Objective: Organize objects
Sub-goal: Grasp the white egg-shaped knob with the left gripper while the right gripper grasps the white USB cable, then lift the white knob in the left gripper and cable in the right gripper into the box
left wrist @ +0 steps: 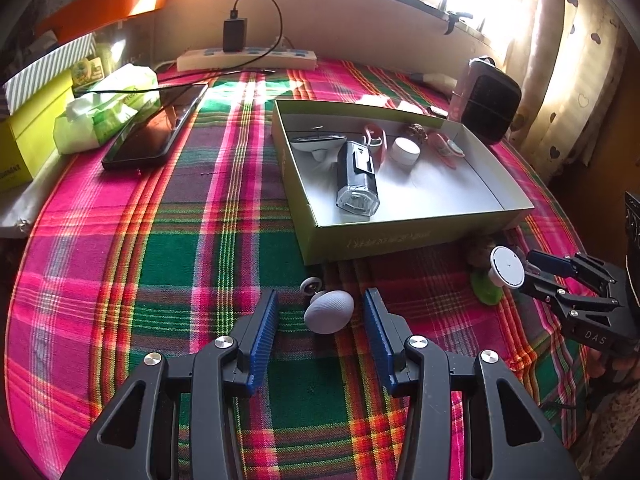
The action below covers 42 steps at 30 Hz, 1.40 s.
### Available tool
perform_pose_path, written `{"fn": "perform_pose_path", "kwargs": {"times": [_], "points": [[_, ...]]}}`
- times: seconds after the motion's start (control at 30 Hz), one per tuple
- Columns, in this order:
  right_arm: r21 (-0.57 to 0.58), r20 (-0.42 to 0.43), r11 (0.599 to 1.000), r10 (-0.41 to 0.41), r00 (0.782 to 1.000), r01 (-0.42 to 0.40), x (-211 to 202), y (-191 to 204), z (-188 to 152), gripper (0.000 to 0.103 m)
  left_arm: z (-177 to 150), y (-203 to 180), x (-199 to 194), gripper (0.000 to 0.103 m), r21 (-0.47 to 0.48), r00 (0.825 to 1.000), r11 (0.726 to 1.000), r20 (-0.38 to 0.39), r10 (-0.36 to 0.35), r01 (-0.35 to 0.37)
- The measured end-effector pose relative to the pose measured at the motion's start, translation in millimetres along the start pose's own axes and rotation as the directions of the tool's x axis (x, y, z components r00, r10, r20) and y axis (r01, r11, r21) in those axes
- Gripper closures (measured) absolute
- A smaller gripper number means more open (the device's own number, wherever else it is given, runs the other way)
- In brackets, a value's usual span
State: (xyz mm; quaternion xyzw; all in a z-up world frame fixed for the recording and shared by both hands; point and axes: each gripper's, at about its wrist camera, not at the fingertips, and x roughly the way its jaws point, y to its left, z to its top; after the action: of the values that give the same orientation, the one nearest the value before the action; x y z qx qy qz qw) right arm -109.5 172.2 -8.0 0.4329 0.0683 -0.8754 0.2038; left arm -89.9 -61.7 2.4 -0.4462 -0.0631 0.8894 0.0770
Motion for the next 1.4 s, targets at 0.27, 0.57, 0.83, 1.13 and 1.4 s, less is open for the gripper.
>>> {"fn": "perform_pose_path", "kwargs": {"times": [0.27,0.57,0.83,1.13,1.4], "points": [[-0.012,0.003,1.0,-0.019,1.0,0.019,2.6,2.4,2.6,0.054,-0.8,-1.3,0.3,0.066,0.013,1.0,1.0,0.004,0.019,-0.019],[-0.025,0.01,0.999,-0.039,0.999,0.039,2.0,4.3,2.2,0.067,-1.4,0.3,-0.5,0.079,0.016,0.999,0.999,0.006,0.031,-0.031],[-0.023,0.014,0.999,-0.041,0.999,0.042,1.3,4.1,2.0,0.082,-1.8,-0.5,-0.6,0.081,0.016,0.999,0.999,0.008,0.031,-0.031],[-0.019,0.014,0.999,-0.04,0.999,0.04,0.6,4.8,1.8,0.082,-1.7,-0.2,-0.6,0.081,0.015,0.999,0.999,0.009,0.031,-0.031],[-0.014,0.016,0.999,-0.041,0.999,0.041,-0.3,4.6,2.0,0.083,-2.1,0.0,-1.1,0.081,0.013,0.999,0.999,0.008,0.032,-0.032]]}}
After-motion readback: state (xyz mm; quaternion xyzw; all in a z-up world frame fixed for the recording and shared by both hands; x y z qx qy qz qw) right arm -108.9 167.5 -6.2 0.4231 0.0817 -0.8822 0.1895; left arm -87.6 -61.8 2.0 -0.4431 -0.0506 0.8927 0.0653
